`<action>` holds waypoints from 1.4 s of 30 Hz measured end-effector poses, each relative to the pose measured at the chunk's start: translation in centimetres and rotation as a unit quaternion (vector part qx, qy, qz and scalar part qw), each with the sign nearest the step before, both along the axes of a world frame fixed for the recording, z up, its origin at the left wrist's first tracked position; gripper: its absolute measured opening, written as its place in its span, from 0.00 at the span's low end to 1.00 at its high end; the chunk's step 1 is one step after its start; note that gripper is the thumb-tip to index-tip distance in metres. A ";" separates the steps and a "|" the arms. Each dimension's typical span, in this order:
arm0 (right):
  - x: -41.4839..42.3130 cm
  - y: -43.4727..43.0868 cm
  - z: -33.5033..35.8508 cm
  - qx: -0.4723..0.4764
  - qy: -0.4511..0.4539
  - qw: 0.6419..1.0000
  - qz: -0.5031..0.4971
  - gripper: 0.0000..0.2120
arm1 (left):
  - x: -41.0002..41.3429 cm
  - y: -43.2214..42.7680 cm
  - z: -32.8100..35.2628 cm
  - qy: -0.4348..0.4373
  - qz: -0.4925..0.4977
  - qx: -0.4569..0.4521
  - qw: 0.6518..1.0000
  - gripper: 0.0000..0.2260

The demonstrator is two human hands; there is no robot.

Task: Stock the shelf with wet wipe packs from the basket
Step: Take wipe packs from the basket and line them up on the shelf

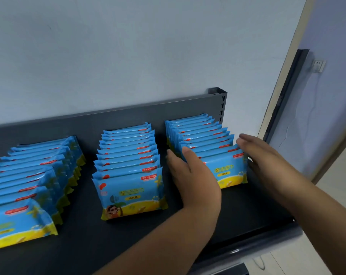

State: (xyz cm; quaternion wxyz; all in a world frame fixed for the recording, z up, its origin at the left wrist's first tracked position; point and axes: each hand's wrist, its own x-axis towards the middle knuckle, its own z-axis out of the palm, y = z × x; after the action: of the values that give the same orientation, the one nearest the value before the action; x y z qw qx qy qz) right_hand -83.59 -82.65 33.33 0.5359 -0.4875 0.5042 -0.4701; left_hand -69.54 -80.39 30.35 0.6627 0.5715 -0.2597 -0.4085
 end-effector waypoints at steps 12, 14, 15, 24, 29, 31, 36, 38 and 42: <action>3.1 -2.6 0.0 0.079 -0.129 0.988 -0.034 0.19 | 0.0 -3.8 -2.3 0.009 0.038 -0.073 0.997 0.39; 3.3 -2.6 0.0 0.075 -0.128 0.988 -0.038 0.18 | -0.2 -4.1 -2.6 0.030 0.028 -0.074 0.996 0.38; 3.3 -2.6 0.0 0.075 -0.131 0.988 -0.043 0.18 | -0.2 -4.0 -2.4 0.033 0.023 -0.075 0.996 0.36; 3.5 -2.7 0.6 0.079 -0.141 0.986 -0.049 0.18 | 0.5 -4.6 -2.3 0.022 0.020 -0.093 0.995 0.36; 3.8 -2.7 0.9 0.079 -0.140 0.986 -0.049 0.19 | 0.5 -5.0 -3.2 0.035 0.010 -0.103 0.994 0.34; 3.6 -2.7 1.1 0.086 -0.150 0.984 -0.044 0.21 | 0.6 -4.9 -2.9 0.035 0.010 -0.104 0.994 0.37; 3.4 -2.8 0.7 0.077 -0.155 0.984 -0.041 0.22 | 0.7 -4.3 -2.3 0.004 0.035 -0.113 0.993 0.38; 3.6 -2.6 0.7 0.079 -0.147 0.985 -0.047 0.21 | 0.5 -4.2 -2.4 0.010 0.038 -0.102 0.994 0.38; 3.8 -2.7 0.6 0.082 -0.136 0.986 -0.058 0.21 | 0.5 -4.5 -2.6 0.040 0.017 -0.111 0.993 0.34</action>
State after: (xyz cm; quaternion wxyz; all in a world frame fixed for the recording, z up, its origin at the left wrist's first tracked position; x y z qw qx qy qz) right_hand -79.80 -85.35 33.97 0.6095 -0.3435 0.4910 -0.5190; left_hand -69.04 -84.87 27.73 0.7387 0.4816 -0.2674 -0.3884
